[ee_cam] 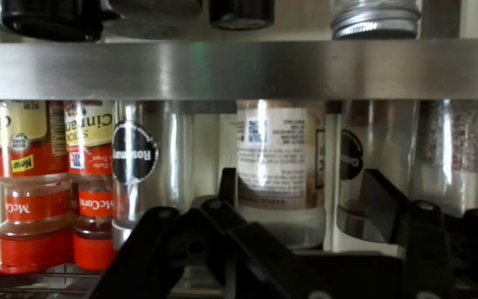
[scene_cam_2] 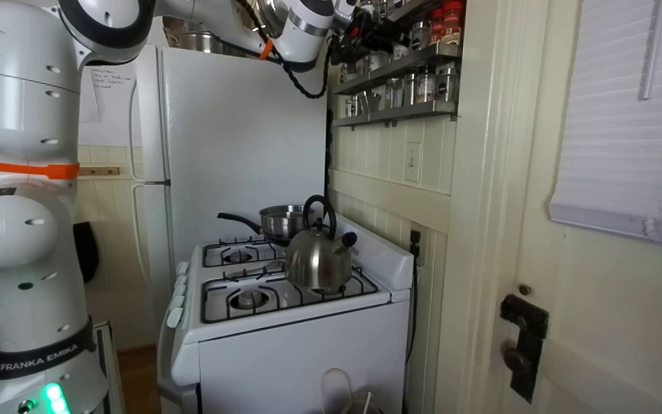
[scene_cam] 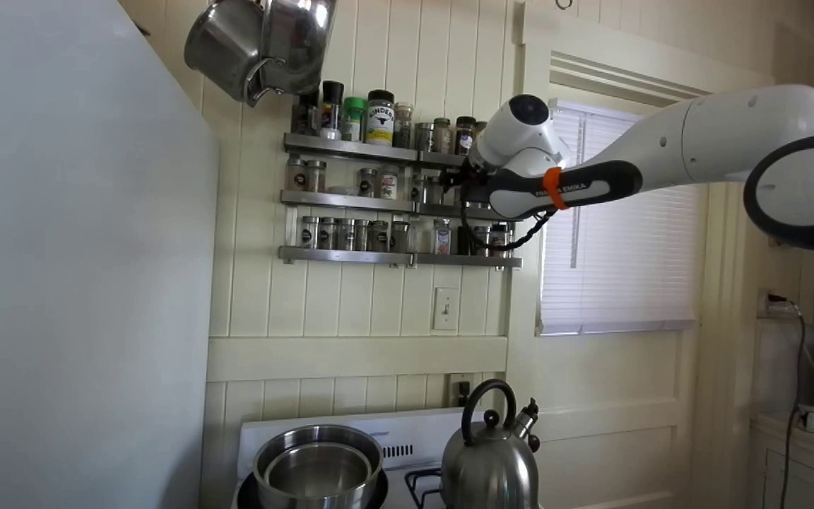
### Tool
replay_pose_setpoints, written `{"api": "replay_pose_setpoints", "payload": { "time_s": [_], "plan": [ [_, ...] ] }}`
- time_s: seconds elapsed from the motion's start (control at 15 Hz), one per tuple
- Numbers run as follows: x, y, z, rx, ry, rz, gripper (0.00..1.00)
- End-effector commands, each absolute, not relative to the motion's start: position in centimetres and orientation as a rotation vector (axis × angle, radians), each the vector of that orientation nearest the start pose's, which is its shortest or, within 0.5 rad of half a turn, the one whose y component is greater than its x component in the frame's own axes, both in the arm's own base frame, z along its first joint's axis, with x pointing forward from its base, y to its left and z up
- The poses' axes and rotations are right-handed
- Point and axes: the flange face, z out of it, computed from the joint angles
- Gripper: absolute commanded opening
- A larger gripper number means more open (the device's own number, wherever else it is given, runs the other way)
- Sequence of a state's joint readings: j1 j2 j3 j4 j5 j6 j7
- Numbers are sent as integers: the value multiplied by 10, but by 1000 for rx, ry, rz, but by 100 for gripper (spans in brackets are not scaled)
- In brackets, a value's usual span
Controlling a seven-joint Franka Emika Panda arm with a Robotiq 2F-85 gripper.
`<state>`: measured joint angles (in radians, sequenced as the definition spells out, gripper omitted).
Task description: Pick up the spice bottle on the middle shelf and put it on the stove
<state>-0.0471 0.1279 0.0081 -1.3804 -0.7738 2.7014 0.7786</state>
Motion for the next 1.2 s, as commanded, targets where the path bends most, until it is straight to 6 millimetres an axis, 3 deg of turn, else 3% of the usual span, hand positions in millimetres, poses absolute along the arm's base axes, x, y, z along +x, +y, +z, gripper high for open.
{"api": "replay_pose_setpoints", "payload": {
  "time_s": [0.0, 0.13, 0.8, 1.13],
  "plan": [
    [633, 0, 783, -2701, 461, -1967, 75],
    [633, 0, 787, -2727, 479, -1937, 73],
    [635, -3, 788, -2817, 533, -1802, 78],
    [641, -4, 780, -2829, 530, -1803, 66]
  ]
}}
